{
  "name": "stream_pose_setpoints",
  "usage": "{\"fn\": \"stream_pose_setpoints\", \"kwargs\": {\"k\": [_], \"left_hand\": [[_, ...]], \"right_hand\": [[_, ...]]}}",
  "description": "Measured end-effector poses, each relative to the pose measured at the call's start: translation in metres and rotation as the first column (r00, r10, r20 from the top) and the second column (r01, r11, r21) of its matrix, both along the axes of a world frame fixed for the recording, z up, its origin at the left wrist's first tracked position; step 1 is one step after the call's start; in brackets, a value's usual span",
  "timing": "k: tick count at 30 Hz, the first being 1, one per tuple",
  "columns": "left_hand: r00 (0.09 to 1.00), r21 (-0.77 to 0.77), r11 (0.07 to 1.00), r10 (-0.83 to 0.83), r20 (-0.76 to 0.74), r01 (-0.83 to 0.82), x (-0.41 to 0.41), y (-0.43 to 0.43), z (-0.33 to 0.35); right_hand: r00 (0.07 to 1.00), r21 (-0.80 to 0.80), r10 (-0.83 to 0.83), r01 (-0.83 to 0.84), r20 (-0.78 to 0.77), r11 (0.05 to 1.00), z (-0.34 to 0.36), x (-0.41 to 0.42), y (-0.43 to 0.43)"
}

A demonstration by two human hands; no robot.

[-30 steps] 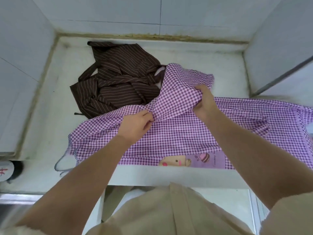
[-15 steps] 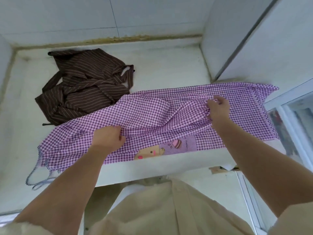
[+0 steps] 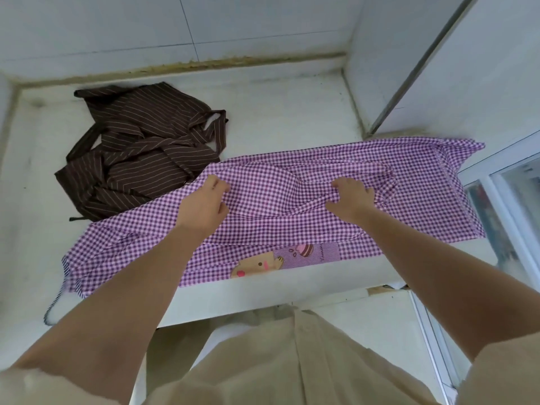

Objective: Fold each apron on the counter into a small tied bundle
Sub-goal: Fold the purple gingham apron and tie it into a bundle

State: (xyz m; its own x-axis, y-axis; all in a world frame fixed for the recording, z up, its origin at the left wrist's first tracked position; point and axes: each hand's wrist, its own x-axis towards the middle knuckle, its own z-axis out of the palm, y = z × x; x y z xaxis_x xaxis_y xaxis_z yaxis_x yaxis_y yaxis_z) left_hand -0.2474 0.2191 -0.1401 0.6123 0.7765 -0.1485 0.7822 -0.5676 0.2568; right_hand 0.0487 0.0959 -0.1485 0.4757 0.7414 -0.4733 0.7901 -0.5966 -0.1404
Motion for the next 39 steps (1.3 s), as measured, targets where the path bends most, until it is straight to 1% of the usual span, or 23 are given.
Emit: {"fn": "stream_pose_setpoints", "kwargs": {"k": [1,2,4,6,9,12,14,15,17,18,19,20,21,22,23,25,26,28,31,33,35,37,39], "left_hand": [[1.000,0.002,1.000,-0.007,0.027,0.007,0.003,0.003,0.001],[0.999,0.005,1.000,-0.017,0.050,0.017,0.006,0.009,0.001],[0.998,0.017,0.999,-0.039,0.048,0.038,0.015,0.018,0.002],[0.999,0.012,0.999,-0.030,0.042,0.029,0.024,0.030,0.000],[0.998,-0.101,0.994,0.049,0.033,-0.046,0.040,0.049,-0.005],[0.993,-0.191,0.982,-0.011,-0.116,-0.012,0.051,0.060,-0.008],[0.981,-0.200,0.980,-0.037,-0.193,-0.003,0.054,0.068,-0.007],[0.980,-0.170,0.985,-0.014,-0.200,-0.020,0.053,0.070,-0.006],[0.981,-0.076,0.992,0.083,-0.177,-0.098,0.051,0.078,-0.006],[0.977,-0.036,0.989,0.137,-0.164,-0.145,0.049,0.081,-0.005],[0.970,-0.009,0.982,0.187,-0.154,-0.190,0.045,0.083,-0.004],[0.963,0.005,0.972,0.232,-0.136,-0.233,0.040,0.084,-0.004],[0.956,0.010,0.963,0.270,-0.111,-0.271,0.036,0.083,-0.003],[0.948,0.006,0.951,0.310,-0.078,-0.310,0.029,0.082,-0.003],[0.939,-0.001,0.940,0.341,-0.040,-0.341,0.022,0.078,-0.002],[0.921,0.000,0.921,0.390,0.022,-0.390,0.006,0.070,-0.002],[0.912,-0.001,0.913,0.408,0.039,-0.408,-0.001,0.065,-0.003],[0.891,-0.012,0.893,0.450,0.057,-0.450,-0.022,0.052,-0.006],[0.833,-0.013,0.840,0.540,0.119,-0.542,-0.057,0.027,-0.008],[0.761,-0.010,0.768,0.636,0.126,-0.640,-0.075,0.009,-0.010],[0.650,-0.026,0.656,0.752,0.107,-0.755,-0.099,-0.011,-0.012],[0.580,-0.054,0.587,0.808,0.100,-0.808,-0.121,-0.032,-0.016],[0.544,-0.086,0.552,0.833,0.099,-0.830,-0.139,-0.050,-0.023]], "right_hand": [[0.999,-0.011,-0.013,0.013,0.029,1.000,-0.003,-0.001,0.000],[0.998,0.026,-0.052,0.051,0.029,0.998,-0.004,-0.002,0.001],[0.985,0.165,-0.161,0.169,-0.065,0.972,-0.005,0.000,0.000],[0.970,0.240,-0.192,0.223,-0.146,0.945,-0.007,0.005,0.001],[0.983,0.132,-0.130,0.148,-0.133,0.980,-0.008,0.013,0.002],[0.984,0.012,-0.083,0.086,-0.158,0.996,-0.006,0.016,0.005],[0.995,-0.021,-0.027,0.025,-0.094,0.999,-0.003,0.019,0.010],[0.999,0.007,-0.022,0.023,-0.041,1.000,-0.001,0.020,0.012],[0.990,0.129,-0.136,0.130,0.037,0.983,0.003,0.027,0.019],[0.978,0.160,-0.198,0.186,0.065,0.970,0.005,0.030,0.022],[0.971,0.132,-0.222,0.210,0.089,0.969,0.007,0.033,0.028],[0.971,0.059,-0.212,0.207,0.114,0.977,0.007,0.033,0.033],[0.973,-0.007,-0.191,0.194,0.125,0.981,0.006,0.033,0.036],[0.978,-0.017,-0.159,0.163,0.134,0.987,0.004,0.030,0.041],[0.981,0.042,-0.135,0.130,0.136,0.991,0.002,0.025,0.045],[0.995,0.260,-0.049,0.025,0.085,0.965,-0.002,0.006,0.060],[0.999,0.349,0.018,-0.028,0.032,0.937,-0.003,-0.006,0.067],[0.978,0.445,0.188,-0.132,-0.085,0.886,-0.003,-0.037,0.086],[0.889,0.510,0.394,-0.233,-0.233,0.828,0.003,-0.092,0.110],[0.819,0.469,0.495,-0.330,-0.289,0.819,0.007,-0.125,0.115],[0.715,0.440,0.636,-0.491,-0.290,0.752,0.007,-0.162,0.112],[0.623,0.416,0.725,-0.599,-0.294,0.684,0.002,-0.195,0.102],[0.576,0.376,0.771,-0.673,-0.274,0.637,-0.006,-0.219,0.092]]}}
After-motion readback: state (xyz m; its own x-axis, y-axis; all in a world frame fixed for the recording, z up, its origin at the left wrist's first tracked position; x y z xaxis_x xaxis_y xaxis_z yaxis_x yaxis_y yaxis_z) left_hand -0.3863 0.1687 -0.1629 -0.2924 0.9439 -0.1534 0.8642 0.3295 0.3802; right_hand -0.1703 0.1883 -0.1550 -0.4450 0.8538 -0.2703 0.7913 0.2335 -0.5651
